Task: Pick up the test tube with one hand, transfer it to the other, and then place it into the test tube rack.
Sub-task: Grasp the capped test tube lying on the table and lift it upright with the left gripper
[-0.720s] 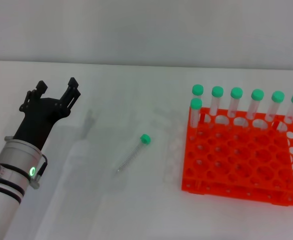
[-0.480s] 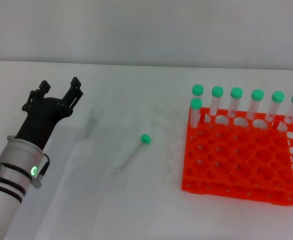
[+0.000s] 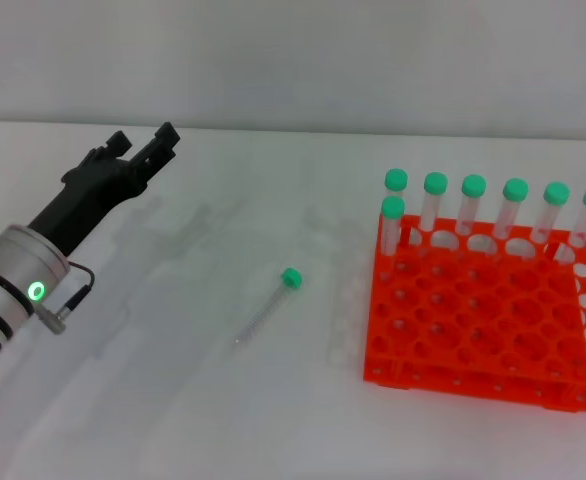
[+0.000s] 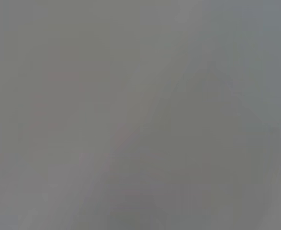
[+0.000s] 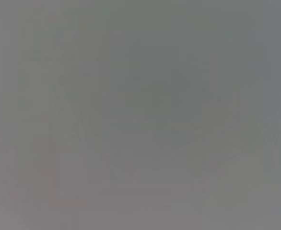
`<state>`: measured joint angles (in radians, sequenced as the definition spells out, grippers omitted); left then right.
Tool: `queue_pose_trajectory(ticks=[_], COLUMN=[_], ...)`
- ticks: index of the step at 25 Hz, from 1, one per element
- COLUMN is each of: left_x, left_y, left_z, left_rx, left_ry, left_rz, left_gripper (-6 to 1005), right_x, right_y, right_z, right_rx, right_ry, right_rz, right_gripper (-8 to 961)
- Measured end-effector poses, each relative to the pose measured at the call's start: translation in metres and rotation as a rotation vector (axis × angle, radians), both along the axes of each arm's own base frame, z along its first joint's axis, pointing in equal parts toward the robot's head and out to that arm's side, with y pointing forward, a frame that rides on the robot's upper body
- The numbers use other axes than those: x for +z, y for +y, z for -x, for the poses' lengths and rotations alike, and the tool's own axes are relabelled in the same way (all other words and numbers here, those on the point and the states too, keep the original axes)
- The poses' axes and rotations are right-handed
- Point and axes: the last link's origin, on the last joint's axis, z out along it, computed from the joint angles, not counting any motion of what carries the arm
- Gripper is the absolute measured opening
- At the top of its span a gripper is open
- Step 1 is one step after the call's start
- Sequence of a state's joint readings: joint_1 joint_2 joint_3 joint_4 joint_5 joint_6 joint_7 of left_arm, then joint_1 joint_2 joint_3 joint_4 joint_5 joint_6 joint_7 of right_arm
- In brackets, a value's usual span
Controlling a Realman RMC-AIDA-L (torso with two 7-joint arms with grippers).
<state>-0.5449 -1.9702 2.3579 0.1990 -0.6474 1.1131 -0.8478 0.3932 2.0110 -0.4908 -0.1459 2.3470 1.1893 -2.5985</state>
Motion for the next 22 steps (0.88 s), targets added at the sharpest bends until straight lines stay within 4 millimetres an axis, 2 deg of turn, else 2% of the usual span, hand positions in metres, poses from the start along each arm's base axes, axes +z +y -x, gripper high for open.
queue_pose_trajectory(ticks=[4,9,12,16,22], left_x=[0.019,0.049,0.059,0.063,0.07], left_y=[0.013,0.028,0.034,0.044,0.057], left_z=[-0.002,-0.011,-0.019,-0.031,-0.053], left_rx=[-0.03,-0.058,-0.039,0.053,0.229], left_ry=[-0.061,-0.089,-0.017,0.136,0.331], left_rz=[0.144,0.423,0.591,0.789,0.949], left_gripper=[877,876,876,876,875], right_x=[0.001,0.004,0.004,0.006,0.008], right_y=[-0.002,-0.004,-0.004,-0.003,-0.001], right_z=[0.001,0.0,0.0,0.0,0.001], right_rx=[0.011,0.014,0.014,0.016,0.021], right_ry=[-0.003,-0.01,-0.012,-0.016,-0.025], right_rz=[-0.007,-0.014,-0.015,-0.016,-0.02], right_gripper=[860,858,856,854,851])
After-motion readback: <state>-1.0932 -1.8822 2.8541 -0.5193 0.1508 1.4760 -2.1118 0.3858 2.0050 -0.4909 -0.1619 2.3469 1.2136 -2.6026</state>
